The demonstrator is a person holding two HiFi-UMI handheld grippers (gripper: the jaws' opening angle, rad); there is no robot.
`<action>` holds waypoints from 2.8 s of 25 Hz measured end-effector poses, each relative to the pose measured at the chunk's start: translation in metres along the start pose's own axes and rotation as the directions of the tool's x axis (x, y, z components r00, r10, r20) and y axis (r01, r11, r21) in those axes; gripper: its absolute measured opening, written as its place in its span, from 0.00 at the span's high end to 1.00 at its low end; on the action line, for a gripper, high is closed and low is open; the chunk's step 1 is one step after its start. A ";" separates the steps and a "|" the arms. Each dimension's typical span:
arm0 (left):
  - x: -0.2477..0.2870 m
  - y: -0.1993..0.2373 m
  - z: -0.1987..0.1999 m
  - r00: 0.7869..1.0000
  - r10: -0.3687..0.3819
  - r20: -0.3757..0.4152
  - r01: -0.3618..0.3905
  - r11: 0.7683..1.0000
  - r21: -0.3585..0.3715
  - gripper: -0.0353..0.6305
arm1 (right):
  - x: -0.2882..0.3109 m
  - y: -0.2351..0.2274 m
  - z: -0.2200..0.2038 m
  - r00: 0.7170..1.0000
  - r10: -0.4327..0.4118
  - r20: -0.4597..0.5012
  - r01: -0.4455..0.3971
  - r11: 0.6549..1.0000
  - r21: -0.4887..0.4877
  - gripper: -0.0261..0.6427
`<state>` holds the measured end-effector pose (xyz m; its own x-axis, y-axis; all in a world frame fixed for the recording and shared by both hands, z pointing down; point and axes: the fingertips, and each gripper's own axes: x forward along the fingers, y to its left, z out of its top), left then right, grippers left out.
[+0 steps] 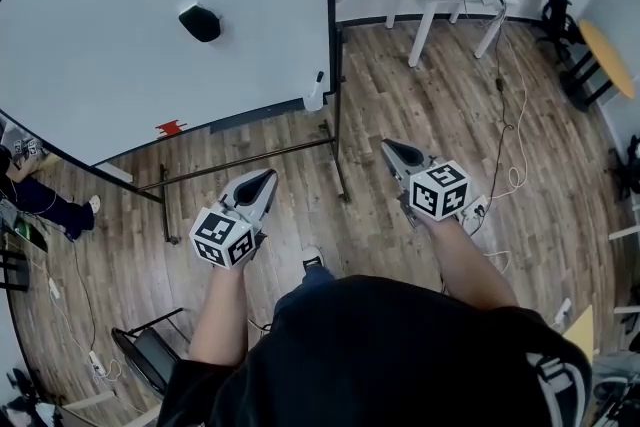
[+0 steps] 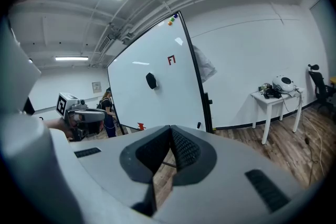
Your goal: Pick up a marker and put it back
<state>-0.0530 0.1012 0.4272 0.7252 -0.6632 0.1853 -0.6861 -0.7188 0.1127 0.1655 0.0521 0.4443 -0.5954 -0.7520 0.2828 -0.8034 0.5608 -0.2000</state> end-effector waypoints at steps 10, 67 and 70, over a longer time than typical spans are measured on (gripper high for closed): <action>0.013 0.077 0.012 0.999 -0.046 0.014 0.046 0.999 -0.014 0.93 | 0.065 0.000 0.025 0.999 -0.048 -0.015 0.048 0.999 0.000 0.97; 0.128 0.219 0.044 0.998 -0.064 -0.014 0.064 0.998 -0.008 0.92 | 0.228 -0.101 0.070 0.997 -0.061 -0.042 0.062 0.998 0.027 0.97; 0.140 0.219 0.045 0.998 -0.058 -0.019 0.058 0.998 -0.012 0.92 | 0.233 -0.113 0.069 0.997 -0.050 -0.050 0.052 0.998 0.034 0.97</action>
<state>-0.0993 -0.1584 0.4340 0.7627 -0.6161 0.1966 -0.6435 -0.7534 0.1351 0.1169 -0.2108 0.4682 -0.5531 -0.7611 0.3388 -0.8331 0.5089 -0.2167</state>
